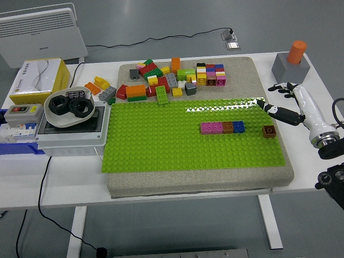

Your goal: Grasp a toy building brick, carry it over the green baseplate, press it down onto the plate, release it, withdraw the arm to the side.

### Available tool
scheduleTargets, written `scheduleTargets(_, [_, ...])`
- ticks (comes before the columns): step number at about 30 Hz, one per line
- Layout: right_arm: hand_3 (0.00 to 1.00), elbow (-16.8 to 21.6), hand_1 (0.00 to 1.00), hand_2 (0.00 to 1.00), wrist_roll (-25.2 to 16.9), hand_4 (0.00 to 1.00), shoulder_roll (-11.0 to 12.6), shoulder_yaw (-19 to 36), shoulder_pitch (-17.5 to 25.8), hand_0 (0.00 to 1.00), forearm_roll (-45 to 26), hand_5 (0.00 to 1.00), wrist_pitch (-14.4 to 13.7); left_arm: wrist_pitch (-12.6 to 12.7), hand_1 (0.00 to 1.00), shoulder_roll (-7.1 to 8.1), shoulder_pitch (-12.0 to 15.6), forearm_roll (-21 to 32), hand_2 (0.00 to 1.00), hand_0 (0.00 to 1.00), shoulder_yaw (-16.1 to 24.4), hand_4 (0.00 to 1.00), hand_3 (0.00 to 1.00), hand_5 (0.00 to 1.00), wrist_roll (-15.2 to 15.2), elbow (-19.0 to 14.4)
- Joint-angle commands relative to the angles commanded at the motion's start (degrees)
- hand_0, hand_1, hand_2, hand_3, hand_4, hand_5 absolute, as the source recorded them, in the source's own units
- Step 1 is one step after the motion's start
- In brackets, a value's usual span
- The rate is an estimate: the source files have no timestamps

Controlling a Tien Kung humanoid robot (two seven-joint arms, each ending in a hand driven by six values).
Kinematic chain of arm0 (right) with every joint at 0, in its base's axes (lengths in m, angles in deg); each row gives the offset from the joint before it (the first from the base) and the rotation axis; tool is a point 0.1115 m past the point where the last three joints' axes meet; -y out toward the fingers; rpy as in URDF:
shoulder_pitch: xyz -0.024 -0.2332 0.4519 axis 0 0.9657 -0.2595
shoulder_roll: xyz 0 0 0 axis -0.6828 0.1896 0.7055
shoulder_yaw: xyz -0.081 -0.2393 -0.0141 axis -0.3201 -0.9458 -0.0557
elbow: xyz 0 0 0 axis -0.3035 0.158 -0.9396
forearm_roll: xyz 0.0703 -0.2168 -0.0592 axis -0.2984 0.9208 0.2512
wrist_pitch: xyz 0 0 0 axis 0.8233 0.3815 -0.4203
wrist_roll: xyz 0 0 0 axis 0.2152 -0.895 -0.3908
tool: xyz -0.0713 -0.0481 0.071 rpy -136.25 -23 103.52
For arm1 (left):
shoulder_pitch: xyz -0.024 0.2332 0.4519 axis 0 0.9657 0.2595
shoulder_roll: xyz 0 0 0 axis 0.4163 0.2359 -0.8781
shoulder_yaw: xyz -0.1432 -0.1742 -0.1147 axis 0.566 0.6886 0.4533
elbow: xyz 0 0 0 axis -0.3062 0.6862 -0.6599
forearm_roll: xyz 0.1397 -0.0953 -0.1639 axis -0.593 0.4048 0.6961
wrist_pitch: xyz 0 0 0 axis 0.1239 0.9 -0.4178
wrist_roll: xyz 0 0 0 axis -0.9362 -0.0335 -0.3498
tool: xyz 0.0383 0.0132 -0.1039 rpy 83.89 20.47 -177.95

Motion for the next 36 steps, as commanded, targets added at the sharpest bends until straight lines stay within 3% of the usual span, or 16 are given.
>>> scheduleTargets(9, [0.629,0.3,0.762,0.768,0.0,0.833,0.2,3.2,2.7,0.733,0.0,0.438,-0.4,0.2,0.714,0.16,0.1,-0.1,0.620,0.770,0.4,0.635,0.465,0.312,0.0,-0.1])
scheduleTargets(17, [0.622,0.7,0.755,0.760,0.4,0.819,1.0,9.5,5.7,0.727,0.6,0.414,-0.4,0.6,0.714,0.53,-0.2,0.0,0.620,0.770,0.2,0.637,0.459,0.308,0.5,-0.1])
scheduleTargets(25, [0.612,-1.5,0.753,0.755,1.0,0.819,2.1,13.5,7.2,0.729,0.5,0.400,0.3,1.0,0.713,0.95,-0.8,0.9,0.620,0.769,-0.2,0.640,0.457,0.305,0.4,-0.4])
scheduleTargets(31, [0.621,-0.6,0.753,0.755,2.1,0.813,2.8,15.0,7.9,0.726,4.0,0.378,0.8,2.7,0.711,0.74,-0.1,2.8,0.620,0.766,0.6,0.643,0.450,0.303,-0.5,-0.6])
scheduleTargets(35, [0.621,0.6,0.753,0.755,4.6,0.813,3.6,15.0,7.2,0.726,9.9,0.378,3.1,3.0,0.711,0.46,0.6,2.3,0.620,0.766,1.6,0.643,0.450,0.303,-0.8,-0.5])
scheduleTargets(36, [0.629,1.2,0.732,0.726,5.6,0.798,3.9,15.0,6.9,0.725,11.8,0.310,4.2,3.1,0.709,0.38,0.8,2.3,0.616,0.763,1.9,0.646,0.433,0.299,-0.9,-0.5])
